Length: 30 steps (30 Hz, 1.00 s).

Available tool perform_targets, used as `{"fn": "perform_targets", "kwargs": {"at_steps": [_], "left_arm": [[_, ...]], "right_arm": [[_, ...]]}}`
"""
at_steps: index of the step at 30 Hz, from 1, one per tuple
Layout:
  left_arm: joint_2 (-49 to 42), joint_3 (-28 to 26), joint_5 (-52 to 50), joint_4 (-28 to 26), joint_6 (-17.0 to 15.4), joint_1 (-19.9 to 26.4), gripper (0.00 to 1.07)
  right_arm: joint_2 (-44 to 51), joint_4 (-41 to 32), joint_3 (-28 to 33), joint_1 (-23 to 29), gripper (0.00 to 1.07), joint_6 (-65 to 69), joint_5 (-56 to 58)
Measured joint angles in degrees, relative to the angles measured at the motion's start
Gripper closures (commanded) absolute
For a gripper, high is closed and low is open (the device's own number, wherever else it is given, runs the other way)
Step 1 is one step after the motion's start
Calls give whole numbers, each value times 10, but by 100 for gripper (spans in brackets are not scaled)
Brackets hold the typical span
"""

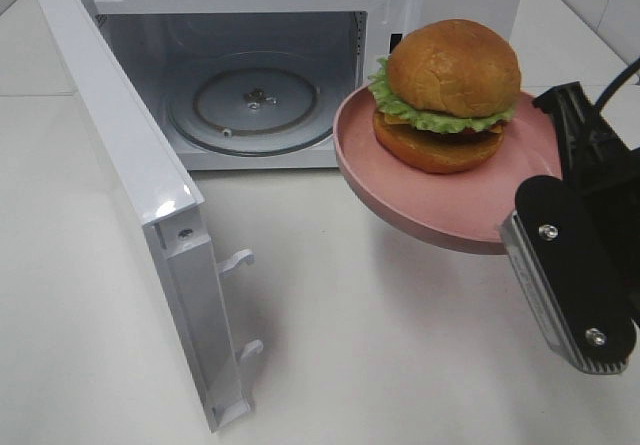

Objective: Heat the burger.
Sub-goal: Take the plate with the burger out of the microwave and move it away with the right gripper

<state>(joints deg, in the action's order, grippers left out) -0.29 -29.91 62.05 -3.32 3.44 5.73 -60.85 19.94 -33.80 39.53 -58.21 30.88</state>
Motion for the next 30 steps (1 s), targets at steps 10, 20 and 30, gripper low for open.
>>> {"fn": "perform_targets", "kwargs": {"at_steps": [10, 20, 30], "left_arm": [[0, 0, 0, 0, 0, 0, 6], [0, 0, 0, 0, 0, 0, 6], [0, 0, 0, 0, 0, 0, 6]], "right_arm": [[52, 46, 10, 0, 107, 115, 83], [53, 112, 10, 0, 107, 285, 171], [53, 133, 10, 0, 107, 433, 201]]}}
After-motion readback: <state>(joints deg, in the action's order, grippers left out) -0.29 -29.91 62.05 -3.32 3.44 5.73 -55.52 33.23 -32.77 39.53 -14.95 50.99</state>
